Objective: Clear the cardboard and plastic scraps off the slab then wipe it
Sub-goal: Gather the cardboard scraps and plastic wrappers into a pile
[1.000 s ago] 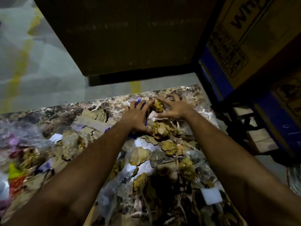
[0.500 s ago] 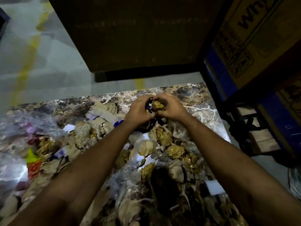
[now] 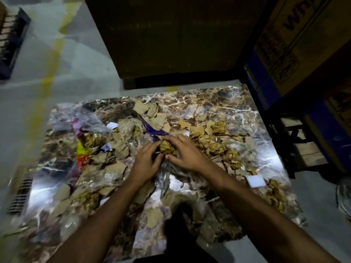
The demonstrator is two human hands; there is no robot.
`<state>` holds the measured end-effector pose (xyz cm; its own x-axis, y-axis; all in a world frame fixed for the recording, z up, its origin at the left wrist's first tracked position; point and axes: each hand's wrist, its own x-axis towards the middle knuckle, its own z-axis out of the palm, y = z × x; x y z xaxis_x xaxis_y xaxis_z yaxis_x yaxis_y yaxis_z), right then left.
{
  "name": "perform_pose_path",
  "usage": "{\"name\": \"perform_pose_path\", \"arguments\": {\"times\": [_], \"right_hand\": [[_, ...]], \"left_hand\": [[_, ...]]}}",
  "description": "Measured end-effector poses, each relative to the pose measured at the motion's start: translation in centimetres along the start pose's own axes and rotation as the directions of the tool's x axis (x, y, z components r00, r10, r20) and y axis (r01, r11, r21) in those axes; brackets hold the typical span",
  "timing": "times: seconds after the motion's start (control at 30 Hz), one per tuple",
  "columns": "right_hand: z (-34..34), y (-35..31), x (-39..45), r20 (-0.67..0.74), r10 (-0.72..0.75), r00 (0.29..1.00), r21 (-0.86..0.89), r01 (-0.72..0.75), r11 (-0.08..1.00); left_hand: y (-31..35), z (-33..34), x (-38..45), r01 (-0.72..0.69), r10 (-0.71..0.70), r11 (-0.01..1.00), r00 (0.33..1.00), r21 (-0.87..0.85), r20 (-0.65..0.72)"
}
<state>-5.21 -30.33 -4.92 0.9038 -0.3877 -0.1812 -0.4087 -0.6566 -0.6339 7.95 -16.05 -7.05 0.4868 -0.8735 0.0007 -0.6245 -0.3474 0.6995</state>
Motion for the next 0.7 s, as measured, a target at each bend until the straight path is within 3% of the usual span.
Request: {"name": "perform_pose_path", "arguments": {"times": [0.07,0.2,0.3,0.47,0.57,0.7], "right_hand": [[0.4,0.0,-0.5,0.046,0.003,0.999,-0.069,0.0,0.998],[-1.6,0.0,-1.3,0.017,0.0,1.0,0.104,-0.002,0.995],[-3.5,0.1,-2.1,-0.013,-0.009,1.0,0.133,0.01,0.991],[-6.0,0.3,-5.5,-0.214,0.046,0.976,0.286,0.018,0.958],[-7.0,2.8,-8.8,-0.364,0.126,0.923,0.35,0.01,0.937],[-7.1,7.6,-15.1,-0.531,0.337,0.777,0.472,-0.059,0.88]], "left_hand": [[-0.3,-0.3,-0.7,0.032,-0.033,0.999,0.998,0.034,0.046],[-0.2,-1.8,-1.1,0.062,-0.062,0.998,0.998,0.014,0.018],[0.0,-2.9,-0.8,0.047,-0.046,0.999,0.999,-0.028,0.028],[2.5,-3.8,-0.4,-0.047,0.047,0.998,0.999,-0.049,-0.017],[5.4,-3.0,-0.3,-0.22,0.219,0.975,0.974,-0.02,-0.06],[9.4,0.1,-0.2,-0.386,0.388,0.92,0.922,-0.073,0.009]]}}
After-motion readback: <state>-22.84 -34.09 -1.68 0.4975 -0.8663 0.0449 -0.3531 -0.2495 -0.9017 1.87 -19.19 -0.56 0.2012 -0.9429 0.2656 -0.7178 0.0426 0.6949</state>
